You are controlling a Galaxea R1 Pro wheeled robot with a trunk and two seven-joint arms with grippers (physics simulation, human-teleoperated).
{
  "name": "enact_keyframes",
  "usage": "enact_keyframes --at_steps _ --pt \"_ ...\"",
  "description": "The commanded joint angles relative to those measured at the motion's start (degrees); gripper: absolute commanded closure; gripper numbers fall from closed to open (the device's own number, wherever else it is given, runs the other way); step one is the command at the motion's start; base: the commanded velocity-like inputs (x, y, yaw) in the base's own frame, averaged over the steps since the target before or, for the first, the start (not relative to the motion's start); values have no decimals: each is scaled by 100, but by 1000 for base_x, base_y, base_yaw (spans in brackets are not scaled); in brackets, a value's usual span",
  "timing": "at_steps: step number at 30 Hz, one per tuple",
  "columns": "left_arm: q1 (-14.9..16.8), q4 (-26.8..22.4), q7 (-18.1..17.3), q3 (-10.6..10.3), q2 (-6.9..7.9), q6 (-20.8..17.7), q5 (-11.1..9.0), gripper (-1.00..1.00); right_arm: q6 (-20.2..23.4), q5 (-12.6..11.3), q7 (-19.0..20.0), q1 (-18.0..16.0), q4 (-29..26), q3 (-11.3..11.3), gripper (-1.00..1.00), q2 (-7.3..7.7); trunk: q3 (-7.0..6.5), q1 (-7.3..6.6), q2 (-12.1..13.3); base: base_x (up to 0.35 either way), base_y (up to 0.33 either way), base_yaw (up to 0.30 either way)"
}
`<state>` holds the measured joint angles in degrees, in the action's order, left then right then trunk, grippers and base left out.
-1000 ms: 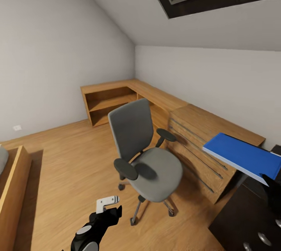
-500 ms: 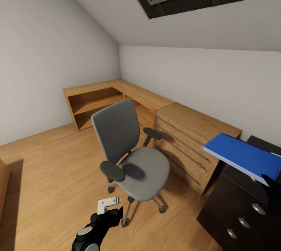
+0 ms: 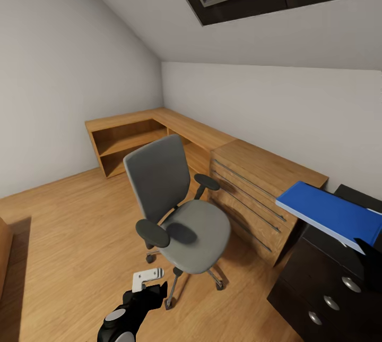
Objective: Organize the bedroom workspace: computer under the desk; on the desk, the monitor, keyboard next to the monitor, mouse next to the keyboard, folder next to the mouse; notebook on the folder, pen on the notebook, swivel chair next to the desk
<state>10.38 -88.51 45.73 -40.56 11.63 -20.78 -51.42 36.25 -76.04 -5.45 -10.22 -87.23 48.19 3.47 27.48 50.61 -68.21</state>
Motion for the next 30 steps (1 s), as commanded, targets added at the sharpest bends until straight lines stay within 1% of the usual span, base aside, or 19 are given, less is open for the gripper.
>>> enact_keyframes --at_steps 1,3,4,15,29,30 --pt "7 -9 42 -12 5 -14 -26 -100 29 -60 -56 -6 -9 10 100 -5 6 0 -4 0 0 0" --pt "7 -9 42 -13 4 -14 -26 -100 30 -80 -55 -6 -13 17 100 -13 6 0 -4 0 0 0" --pt "7 -9 42 -14 5 -14 -26 -100 22 -143 -58 -6 -27 15 100 -20 6 0 -4 0 0 0" --pt "8 -9 42 -14 0 -14 -26 -100 17 -157 -68 -6 -16 15 100 -21 6 0 -4 0 0 -15" --pt "11 -9 42 -22 -3 -14 -35 -100 -30 -148 -97 -6 -5 15 100 -21 6 0 -4 0 0 -239" --pt "10 -9 42 -72 -3 -14 -33 -100 -30 -148 -97 -6 -4 15 100 -21 6 0 -4 0 0 -263"
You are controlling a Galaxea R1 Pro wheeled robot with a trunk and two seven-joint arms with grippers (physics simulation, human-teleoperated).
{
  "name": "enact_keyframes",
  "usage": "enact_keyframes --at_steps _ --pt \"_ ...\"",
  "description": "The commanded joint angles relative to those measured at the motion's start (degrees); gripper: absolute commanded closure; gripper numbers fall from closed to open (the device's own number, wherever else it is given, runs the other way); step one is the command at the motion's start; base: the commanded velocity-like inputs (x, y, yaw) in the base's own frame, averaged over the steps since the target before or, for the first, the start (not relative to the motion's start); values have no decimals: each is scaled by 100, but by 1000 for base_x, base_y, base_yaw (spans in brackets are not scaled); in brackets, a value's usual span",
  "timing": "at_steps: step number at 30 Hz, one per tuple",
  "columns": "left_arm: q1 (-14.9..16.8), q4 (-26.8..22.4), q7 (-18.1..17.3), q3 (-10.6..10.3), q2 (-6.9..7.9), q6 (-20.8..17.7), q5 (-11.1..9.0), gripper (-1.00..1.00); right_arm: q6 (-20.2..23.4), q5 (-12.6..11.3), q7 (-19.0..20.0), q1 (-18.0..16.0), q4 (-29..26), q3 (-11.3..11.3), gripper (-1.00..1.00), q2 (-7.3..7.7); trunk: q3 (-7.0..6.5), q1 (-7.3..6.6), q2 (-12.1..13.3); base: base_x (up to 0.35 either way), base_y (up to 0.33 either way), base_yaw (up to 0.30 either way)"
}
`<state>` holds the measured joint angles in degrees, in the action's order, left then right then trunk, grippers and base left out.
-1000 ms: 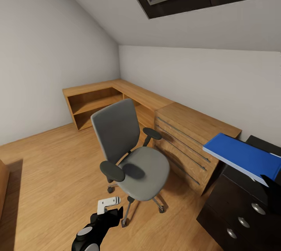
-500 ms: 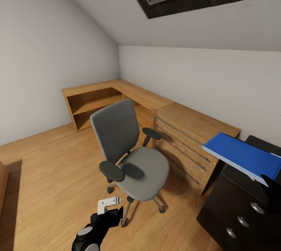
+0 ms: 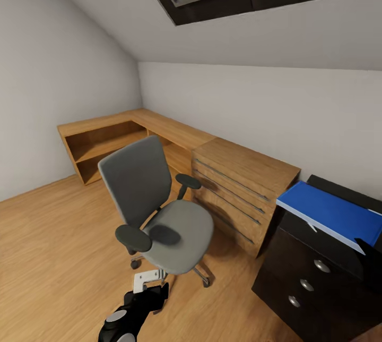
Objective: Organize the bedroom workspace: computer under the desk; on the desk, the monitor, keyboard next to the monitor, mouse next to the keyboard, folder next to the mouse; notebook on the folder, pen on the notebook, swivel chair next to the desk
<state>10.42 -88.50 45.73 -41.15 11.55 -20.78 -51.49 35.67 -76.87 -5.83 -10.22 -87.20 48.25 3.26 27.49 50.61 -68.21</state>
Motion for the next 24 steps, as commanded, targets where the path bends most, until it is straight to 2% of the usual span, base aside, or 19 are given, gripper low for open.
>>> enact_keyframes --at_steps 1,24 --pt "6 -9 42 -26 5 -14 -26 -100 28 -65 -59 -7 -8 9 100 -1 6 0 -4 0 0 -264" --pt "6 9 42 -59 3 -23 -54 -100 28 -56 -54 -7 -8 17 100 -1 6 0 -4 0 0 -274"
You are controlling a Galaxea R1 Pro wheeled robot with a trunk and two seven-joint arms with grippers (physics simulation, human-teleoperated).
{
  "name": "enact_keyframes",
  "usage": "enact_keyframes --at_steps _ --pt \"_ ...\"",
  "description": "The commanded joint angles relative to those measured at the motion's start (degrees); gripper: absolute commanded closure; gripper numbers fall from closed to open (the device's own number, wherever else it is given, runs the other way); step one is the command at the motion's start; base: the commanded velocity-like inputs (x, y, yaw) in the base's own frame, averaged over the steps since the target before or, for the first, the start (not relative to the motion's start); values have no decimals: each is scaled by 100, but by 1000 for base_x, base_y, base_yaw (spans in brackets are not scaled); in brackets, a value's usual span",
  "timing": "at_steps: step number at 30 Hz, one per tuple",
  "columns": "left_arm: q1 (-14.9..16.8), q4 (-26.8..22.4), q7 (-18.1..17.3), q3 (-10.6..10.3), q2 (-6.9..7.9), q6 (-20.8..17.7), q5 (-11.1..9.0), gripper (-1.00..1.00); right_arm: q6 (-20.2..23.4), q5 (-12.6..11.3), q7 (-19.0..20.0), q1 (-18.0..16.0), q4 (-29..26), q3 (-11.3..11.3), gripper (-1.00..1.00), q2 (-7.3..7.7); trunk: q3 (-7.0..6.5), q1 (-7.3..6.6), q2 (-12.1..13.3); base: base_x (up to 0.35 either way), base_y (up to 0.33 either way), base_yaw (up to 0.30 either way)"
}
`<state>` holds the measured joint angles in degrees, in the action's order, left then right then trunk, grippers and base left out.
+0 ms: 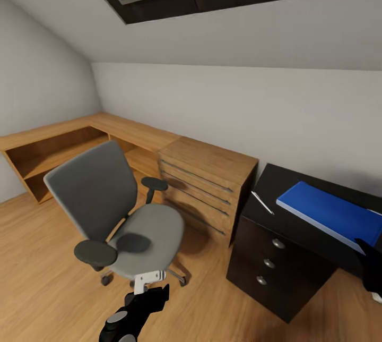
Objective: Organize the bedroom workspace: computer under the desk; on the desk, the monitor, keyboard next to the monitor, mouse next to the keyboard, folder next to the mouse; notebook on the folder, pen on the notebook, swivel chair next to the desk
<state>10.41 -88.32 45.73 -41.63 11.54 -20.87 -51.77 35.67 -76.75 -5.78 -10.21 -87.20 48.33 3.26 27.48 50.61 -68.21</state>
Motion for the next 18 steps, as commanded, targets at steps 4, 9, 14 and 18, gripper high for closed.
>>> enact_keyframes --at_steps 4,9,14,18 --pt "5 -10 43 -11 4 -13 -28 -100 28 -68 -56 -7 -8 9 100 -1 6 0 -4 0 0 -275" --pt "9 -2 49 -13 3 -15 -34 -100 28 -69 -55 -7 -8 9 100 -1 6 0 -4 0 0 -275" --pt "6 6 50 -12 2 -18 -35 -100 28 -69 -55 -7 -8 9 100 -1 6 0 -4 0 0 -275" --pt "6 8 50 -33 2 -19 -35 -100 28 -69 -55 -7 -8 6 100 -1 6 0 -4 0 0 -275"
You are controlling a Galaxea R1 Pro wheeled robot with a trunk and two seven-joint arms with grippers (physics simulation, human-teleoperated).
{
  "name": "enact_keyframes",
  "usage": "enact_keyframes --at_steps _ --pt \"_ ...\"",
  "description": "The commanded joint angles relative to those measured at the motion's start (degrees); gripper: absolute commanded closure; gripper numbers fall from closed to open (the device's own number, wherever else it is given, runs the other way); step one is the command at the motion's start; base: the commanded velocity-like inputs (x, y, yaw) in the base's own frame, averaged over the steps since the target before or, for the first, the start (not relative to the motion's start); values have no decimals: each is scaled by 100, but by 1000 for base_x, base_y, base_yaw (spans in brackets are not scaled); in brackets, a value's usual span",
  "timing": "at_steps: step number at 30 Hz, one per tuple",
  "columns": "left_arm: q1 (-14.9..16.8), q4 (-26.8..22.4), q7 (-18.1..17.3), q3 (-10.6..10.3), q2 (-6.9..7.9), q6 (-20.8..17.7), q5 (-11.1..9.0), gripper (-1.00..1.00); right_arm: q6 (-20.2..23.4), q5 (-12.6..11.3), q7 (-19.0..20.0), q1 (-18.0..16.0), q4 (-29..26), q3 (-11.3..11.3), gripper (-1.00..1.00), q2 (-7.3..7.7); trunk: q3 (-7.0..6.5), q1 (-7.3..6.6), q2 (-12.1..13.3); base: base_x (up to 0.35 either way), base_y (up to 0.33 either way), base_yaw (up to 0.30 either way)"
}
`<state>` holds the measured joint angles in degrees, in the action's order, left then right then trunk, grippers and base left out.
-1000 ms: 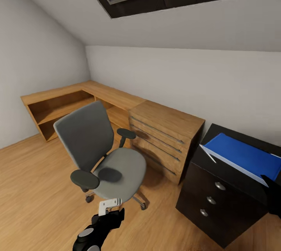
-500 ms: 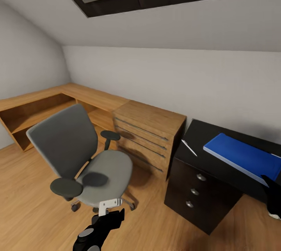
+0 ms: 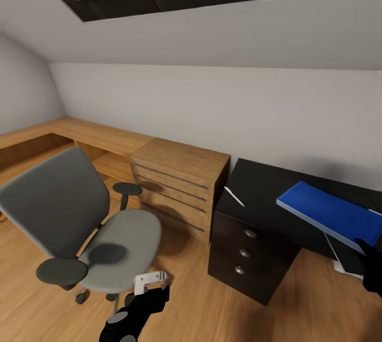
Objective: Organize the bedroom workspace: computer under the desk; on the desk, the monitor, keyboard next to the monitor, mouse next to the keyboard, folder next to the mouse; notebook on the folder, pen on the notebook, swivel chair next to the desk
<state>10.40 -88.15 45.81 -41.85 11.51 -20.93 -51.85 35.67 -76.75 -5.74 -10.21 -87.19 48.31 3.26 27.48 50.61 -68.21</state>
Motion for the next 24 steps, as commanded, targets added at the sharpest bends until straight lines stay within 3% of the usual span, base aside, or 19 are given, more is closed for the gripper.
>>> enact_keyframes --at_steps 1,24 --pt "7 -9 42 -13 4 -15 -27 -100 28 -63 -59 -7 -8 6 100 -1 6 0 -4 0 0 -275" --pt "8 70 28 -28 0 -17 -27 -100 28 -43 -53 -7 -8 -2 100 -1 6 0 -4 0 0 -275"
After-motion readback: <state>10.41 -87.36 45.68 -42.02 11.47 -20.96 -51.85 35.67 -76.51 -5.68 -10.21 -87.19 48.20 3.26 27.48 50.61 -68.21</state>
